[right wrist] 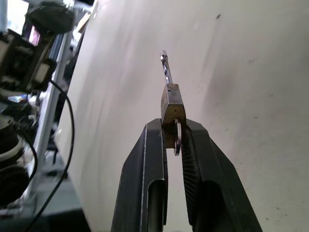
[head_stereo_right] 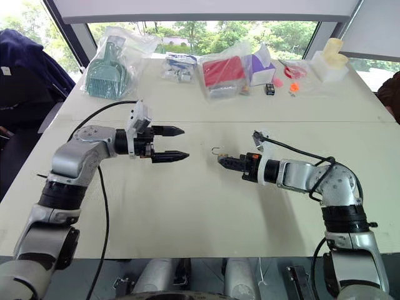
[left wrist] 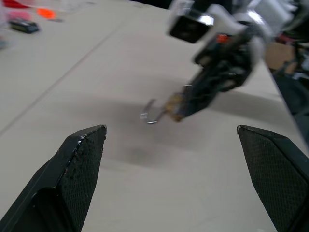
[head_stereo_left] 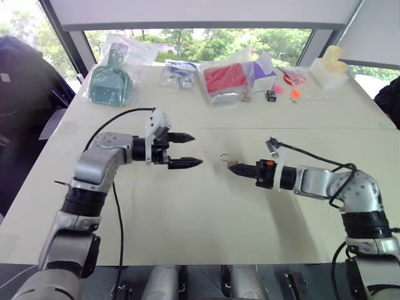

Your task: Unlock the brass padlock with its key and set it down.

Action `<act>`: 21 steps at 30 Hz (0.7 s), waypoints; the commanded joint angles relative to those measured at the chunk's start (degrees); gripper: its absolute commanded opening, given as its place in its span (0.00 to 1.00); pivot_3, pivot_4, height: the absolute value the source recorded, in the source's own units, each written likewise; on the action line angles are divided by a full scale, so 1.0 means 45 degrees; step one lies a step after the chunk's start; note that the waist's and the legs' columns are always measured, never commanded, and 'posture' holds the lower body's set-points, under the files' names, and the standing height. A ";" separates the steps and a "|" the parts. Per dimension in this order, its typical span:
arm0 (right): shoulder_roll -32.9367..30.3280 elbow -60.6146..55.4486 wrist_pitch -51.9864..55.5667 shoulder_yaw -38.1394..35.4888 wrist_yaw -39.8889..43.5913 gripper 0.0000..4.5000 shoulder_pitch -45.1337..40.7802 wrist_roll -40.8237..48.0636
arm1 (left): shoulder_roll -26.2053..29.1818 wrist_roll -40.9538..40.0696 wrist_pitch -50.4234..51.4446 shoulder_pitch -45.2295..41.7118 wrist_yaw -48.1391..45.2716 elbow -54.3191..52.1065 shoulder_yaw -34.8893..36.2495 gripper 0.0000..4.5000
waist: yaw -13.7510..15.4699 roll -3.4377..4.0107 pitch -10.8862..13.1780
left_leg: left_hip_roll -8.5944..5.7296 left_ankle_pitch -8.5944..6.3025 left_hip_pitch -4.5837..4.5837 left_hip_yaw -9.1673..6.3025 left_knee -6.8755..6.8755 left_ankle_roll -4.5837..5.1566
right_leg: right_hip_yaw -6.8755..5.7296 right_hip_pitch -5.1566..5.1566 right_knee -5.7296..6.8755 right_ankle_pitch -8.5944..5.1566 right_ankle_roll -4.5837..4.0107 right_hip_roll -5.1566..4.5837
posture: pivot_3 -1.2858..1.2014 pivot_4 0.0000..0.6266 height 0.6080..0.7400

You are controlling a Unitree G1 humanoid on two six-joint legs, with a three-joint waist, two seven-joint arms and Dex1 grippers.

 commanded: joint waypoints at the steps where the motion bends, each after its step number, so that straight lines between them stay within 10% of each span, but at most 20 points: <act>1: -0.0150 0.0739 0.0634 0.0350 0.1557 0.01 -0.0515 -0.1354 | 0.0228 -0.0607 0.0726 0.0332 0.0615 -0.1286 0.0325 0.99 | -0.0008 0.0000 0.0000 | 0.0000 0.0001 0.0000 -0.0001 -0.0002 -0.0002 | -0.0001 -0.0002 0.0001 0.0000 0.0000 0.0005 | 0.52 0.24 1.00; 4: -0.0220 0.0973 0.0817 0.0961 0.2592 0.01 -0.0686 -0.2697 | 0.0314 -0.0784 0.0935 0.0567 0.0978 -0.1529 0.0430 0.99 | -0.0064 0.0000 0.0000 | -0.0001 0.0002 -0.0002 0.0002 -0.0004 -0.0003 | -0.0002 -0.0003 0.0001 0.0002 0.0003 0.0014 | 0.52 0.24 1.00; 14: -0.2839 -0.1212 -0.2091 0.2877 0.6067 0.99 -0.0005 -0.8108 | 0.0646 -0.0963 0.0907 0.0286 0.1109 -0.1229 0.0378 1.00 | 0.0106 0.0002 -0.0001 | -0.0012 0.0001 0.0079 0.0002 -0.0001 -0.0002 | -0.0010 0.0088 -0.0017 0.0000 0.0002 0.0024 | 0.52 0.24 1.00; 21: -0.6382 -0.5033 -0.4545 0.0939 0.7635 0.99 0.3160 -0.9890 | 0.0930 -0.1155 0.0882 0.0366 0.1056 -0.1022 0.0369 1.00 | 0.0194 0.0000 0.0001 | -0.0037 -0.0001 0.0056 0.0006 -0.0001 -0.0003 | -0.0006 0.0065 -0.0033 -0.0003 -0.0001 -0.0009 | 0.52 0.24 1.00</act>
